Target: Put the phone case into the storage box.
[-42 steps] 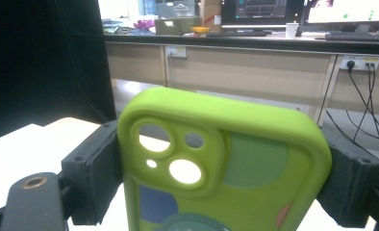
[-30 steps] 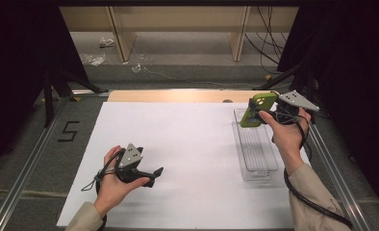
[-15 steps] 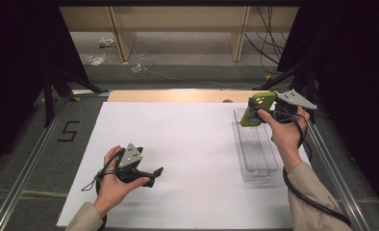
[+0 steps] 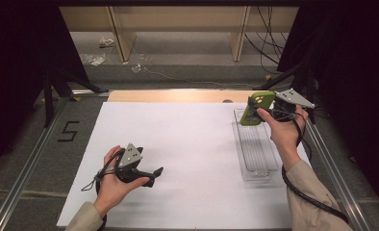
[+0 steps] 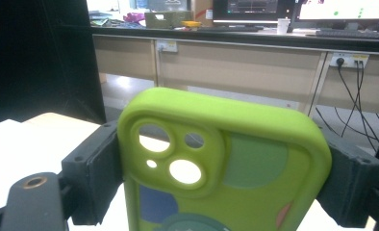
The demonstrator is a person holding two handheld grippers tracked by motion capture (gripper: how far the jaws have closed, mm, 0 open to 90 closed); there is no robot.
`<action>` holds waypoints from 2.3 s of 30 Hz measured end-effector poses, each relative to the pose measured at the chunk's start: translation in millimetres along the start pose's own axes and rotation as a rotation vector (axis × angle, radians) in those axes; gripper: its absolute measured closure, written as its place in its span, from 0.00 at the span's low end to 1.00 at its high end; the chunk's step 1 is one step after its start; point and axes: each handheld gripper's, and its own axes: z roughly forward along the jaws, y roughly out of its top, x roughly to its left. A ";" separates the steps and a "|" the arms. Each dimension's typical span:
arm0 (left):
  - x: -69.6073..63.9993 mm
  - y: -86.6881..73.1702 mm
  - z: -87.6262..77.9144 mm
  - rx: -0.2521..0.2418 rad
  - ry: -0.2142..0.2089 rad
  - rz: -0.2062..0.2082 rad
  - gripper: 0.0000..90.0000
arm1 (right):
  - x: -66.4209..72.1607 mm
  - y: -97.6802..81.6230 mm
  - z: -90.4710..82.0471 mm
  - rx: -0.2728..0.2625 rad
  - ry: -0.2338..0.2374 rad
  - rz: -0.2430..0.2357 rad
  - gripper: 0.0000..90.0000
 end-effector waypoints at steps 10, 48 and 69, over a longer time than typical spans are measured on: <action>0.3 0.0 -0.2 0.000 0.002 0.001 0.00 | -1.7 -0.5 4.4 0.005 -0.009 -0.005 0.18; 0.7 0.2 -0.6 -0.003 0.001 -0.001 0.00 | -5.8 -5.3 19.6 0.025 -0.020 -0.014 0.18; 0.8 -0.1 -0.4 -0.003 -0.003 -0.005 0.00 | -11.7 -7.4 23.9 0.034 -0.041 -0.016 0.18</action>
